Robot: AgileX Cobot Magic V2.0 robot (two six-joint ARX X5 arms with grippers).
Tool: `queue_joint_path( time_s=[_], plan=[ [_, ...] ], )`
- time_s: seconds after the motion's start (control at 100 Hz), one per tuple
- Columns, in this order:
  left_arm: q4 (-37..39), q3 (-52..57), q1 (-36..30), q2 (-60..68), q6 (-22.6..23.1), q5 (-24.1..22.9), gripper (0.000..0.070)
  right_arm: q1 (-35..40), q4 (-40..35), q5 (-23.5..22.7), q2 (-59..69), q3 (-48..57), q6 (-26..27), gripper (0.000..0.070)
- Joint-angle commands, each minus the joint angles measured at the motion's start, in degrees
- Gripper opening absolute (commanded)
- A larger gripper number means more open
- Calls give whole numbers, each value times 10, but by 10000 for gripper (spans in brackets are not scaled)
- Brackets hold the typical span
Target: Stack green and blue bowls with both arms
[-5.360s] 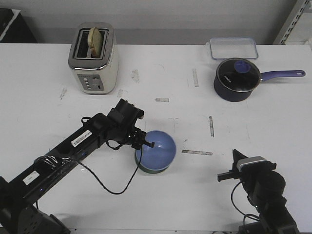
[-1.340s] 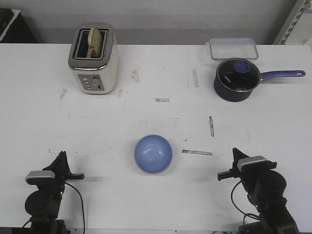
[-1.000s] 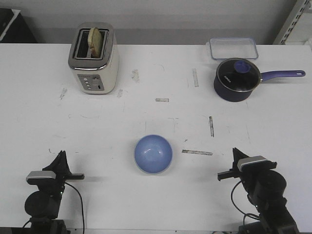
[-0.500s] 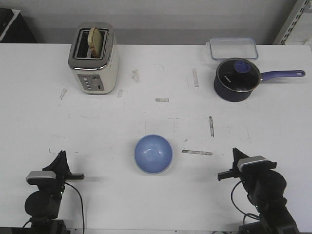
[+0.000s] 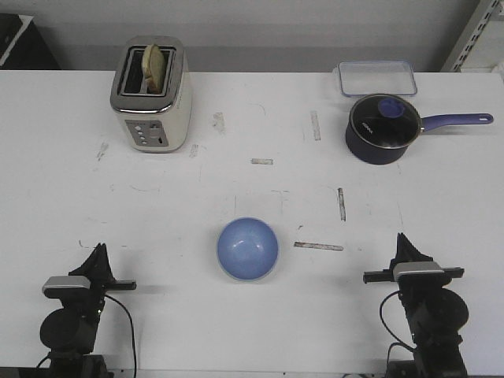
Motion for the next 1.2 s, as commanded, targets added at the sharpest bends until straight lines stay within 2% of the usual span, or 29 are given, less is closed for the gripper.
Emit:
queue_joint_path(
  time_s=[0.0,0.27,0.68,0.79,1.19],
  plan=[
    [9,-12,1,-1,7,-1,1,-17,29,-3,-24,-36,-7,0],
    [9,-12,1,-1,7,-1,1,-42,31,-4,-195,-151,4,0],
    [5,-12,1,-1,7,-1,1,-41,31,-8,-189,-151,19,0],
    [4,-12,1,-1,7,-1,1,-41,32,-8,-189,-151,52,0],
    [4,-12,1,-1,7,-1,1,-41,31,-6,-189,-151,53,0]
  ],
)
